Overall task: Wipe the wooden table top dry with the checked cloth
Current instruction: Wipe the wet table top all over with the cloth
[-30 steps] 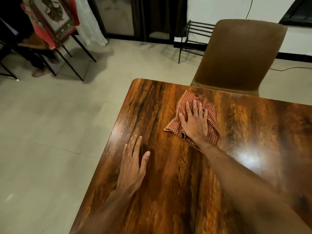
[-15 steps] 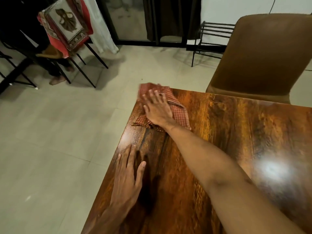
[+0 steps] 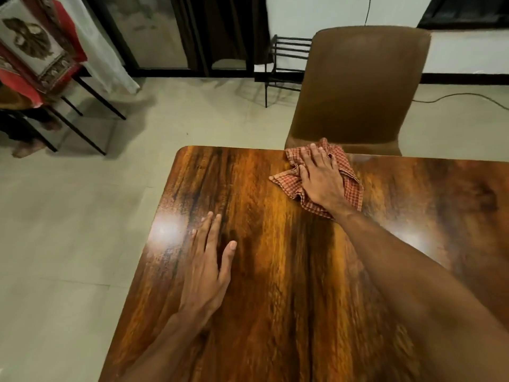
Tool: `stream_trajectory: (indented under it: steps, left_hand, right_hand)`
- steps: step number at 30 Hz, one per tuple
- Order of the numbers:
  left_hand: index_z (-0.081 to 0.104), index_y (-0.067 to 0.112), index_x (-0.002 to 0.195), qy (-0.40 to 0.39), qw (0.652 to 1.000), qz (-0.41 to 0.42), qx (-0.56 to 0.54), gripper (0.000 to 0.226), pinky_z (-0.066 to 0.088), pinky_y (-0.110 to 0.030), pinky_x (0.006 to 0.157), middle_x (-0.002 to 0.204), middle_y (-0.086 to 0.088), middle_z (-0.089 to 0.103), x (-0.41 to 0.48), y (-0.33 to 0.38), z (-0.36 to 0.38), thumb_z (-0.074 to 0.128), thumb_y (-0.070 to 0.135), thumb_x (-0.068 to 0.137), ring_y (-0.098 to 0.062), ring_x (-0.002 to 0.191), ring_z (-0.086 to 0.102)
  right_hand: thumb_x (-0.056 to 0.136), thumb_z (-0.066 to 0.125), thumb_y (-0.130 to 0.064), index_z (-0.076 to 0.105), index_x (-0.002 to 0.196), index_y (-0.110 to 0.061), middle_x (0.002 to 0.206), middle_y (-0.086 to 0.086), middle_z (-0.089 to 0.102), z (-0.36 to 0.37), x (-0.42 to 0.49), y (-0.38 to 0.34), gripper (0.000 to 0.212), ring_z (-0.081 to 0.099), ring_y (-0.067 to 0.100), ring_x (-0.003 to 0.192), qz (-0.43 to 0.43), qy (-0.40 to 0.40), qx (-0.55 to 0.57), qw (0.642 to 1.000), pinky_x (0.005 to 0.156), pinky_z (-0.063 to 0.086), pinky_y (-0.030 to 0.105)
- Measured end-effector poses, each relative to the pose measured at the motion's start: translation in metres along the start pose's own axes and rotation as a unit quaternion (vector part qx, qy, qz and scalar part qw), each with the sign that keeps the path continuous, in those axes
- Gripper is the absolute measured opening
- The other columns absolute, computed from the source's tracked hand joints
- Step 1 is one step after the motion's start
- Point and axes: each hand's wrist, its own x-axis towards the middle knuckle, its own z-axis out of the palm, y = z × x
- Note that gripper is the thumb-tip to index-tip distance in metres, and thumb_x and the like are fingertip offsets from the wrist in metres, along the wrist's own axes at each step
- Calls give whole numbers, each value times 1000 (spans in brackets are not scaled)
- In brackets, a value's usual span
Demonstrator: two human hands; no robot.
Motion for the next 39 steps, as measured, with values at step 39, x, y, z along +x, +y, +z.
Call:
stream_trajectory:
  steps: [39]
  left_hand:
    - [17, 28, 160, -70, 994, 81, -18, 66, -1, -35, 127, 170, 6, 12, -166, 7, 8, 23, 62, 104, -1, 154, 4]
  right_hand:
    - [108, 22, -58, 9, 167, -31, 176, 4, 1, 47, -404, -49, 66, 3, 26, 162, -31, -37, -33, 998, 129, 10, 55]
